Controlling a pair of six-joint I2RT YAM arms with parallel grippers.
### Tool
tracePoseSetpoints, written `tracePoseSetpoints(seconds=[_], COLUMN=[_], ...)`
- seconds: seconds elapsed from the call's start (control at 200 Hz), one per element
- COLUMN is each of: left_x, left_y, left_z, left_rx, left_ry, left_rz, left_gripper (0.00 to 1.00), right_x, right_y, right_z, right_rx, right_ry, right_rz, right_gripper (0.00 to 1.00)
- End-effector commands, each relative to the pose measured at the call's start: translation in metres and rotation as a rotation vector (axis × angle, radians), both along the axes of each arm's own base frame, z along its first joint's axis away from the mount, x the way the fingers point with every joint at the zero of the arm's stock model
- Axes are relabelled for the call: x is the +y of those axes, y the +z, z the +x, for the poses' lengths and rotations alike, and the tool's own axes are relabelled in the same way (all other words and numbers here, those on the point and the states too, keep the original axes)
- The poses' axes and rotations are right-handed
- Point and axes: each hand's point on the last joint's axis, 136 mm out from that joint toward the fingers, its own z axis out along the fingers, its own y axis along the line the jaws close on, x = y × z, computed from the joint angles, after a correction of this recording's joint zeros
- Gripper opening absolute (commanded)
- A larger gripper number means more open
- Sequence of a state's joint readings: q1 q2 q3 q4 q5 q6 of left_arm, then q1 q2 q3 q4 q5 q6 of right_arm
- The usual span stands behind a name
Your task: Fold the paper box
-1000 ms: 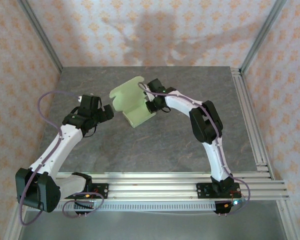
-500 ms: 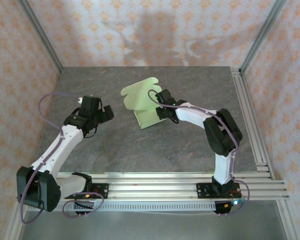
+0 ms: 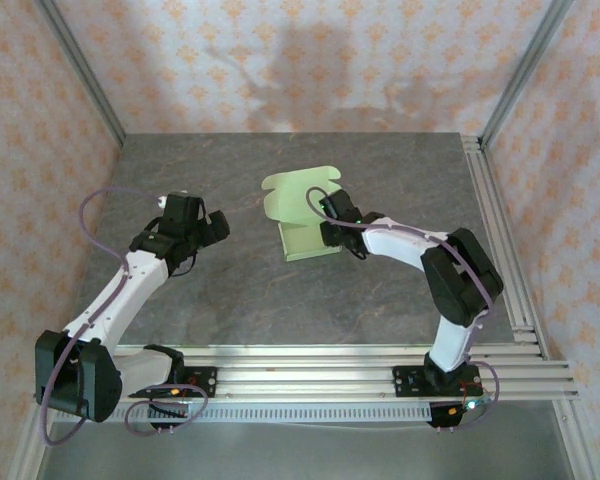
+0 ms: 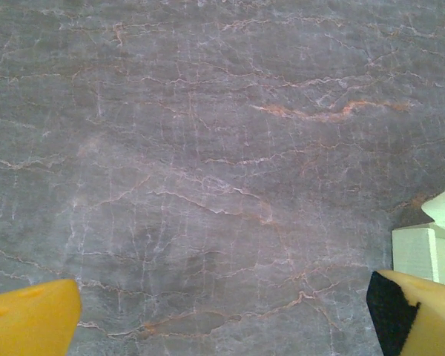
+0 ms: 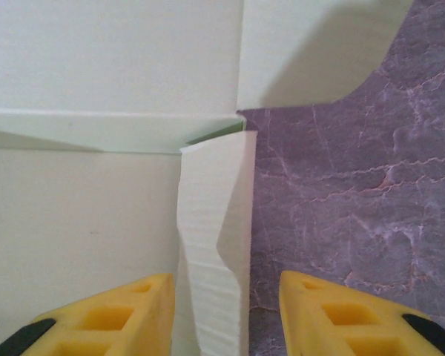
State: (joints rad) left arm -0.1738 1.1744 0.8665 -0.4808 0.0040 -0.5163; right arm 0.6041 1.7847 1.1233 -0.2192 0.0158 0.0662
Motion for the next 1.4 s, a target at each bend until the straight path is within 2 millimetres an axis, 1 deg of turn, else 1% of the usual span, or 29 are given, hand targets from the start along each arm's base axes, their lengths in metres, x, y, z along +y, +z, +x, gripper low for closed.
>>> tracePoseSetpoints(seconds=[0.0,0.25,0.445,0.561,0.711,0.836,0.881,0.956,1.011,1.126,1.181,1.246,1.321,1.391], left_x=[0.002,-0.001,-0.003,-0.002,-0.002,-0.001,0.002,0.008,0.008,-0.004,-0.016,-0.040,-0.072,-0.097], left_y=[-0.003,-0.010,-0.011,-0.011,-0.013,-0.015,-0.017,-0.020,-0.025,-0.035,-0.039,-0.039,-0.028,-0.018], left_z=[0.002,0.000,0.002,0.002,0.001,0.001,0.001,0.001,0.002,0.010,0.016,0.026,0.039,0.043], left_rx=[-0.005,0.010,0.010,0.012,0.015,0.010,0.003,-0.010,-0.014,-0.026,-0.041,-0.079,-0.145,-0.178], left_ry=[0.013,0.003,-0.002,0.000,0.001,0.005,0.042,0.074,0.082,0.051,0.004,-0.090,-0.214,-0.312], left_rz=[-0.017,-0.028,-0.033,-0.030,-0.030,-0.027,-0.036,-0.040,-0.070,-0.158,-0.216,-0.318,-0.458,-0.519], left_gripper=[1.00,1.00,1.00,1.00,1.00,1.00,1.00,1.00,1.00,1.00,1.00,1.00,1.00,0.96], right_x=[0.001,-0.005,0.000,0.001,-0.001,-0.002,-0.001,0.001,0.004,0.013,0.019,0.024,0.032,0.038], right_y=[0.017,-0.003,-0.017,-0.018,-0.010,0.003,0.010,0.026,0.040,0.069,0.085,0.104,0.117,0.128], right_z=[0.012,0.020,0.022,0.022,0.021,0.020,0.019,0.018,0.016,0.007,0.002,-0.004,-0.014,-0.020], right_rx=[-0.014,0.036,0.082,0.087,0.070,0.032,0.010,-0.042,-0.085,-0.172,-0.224,-0.273,-0.291,-0.306], right_ry=[-0.021,-0.031,-0.018,-0.014,-0.013,-0.011,-0.009,0.001,0.017,0.068,0.098,0.132,0.190,0.227], right_rz=[0.056,0.009,0.005,0.008,0.009,0.032,0.052,0.101,0.150,0.270,0.344,0.423,0.488,0.541], right_gripper=[0.39,0.30,0.27,0.19,0.09,0.08,0.06,0.04,0.03,0.03,0.02,0.03,0.03,0.03])
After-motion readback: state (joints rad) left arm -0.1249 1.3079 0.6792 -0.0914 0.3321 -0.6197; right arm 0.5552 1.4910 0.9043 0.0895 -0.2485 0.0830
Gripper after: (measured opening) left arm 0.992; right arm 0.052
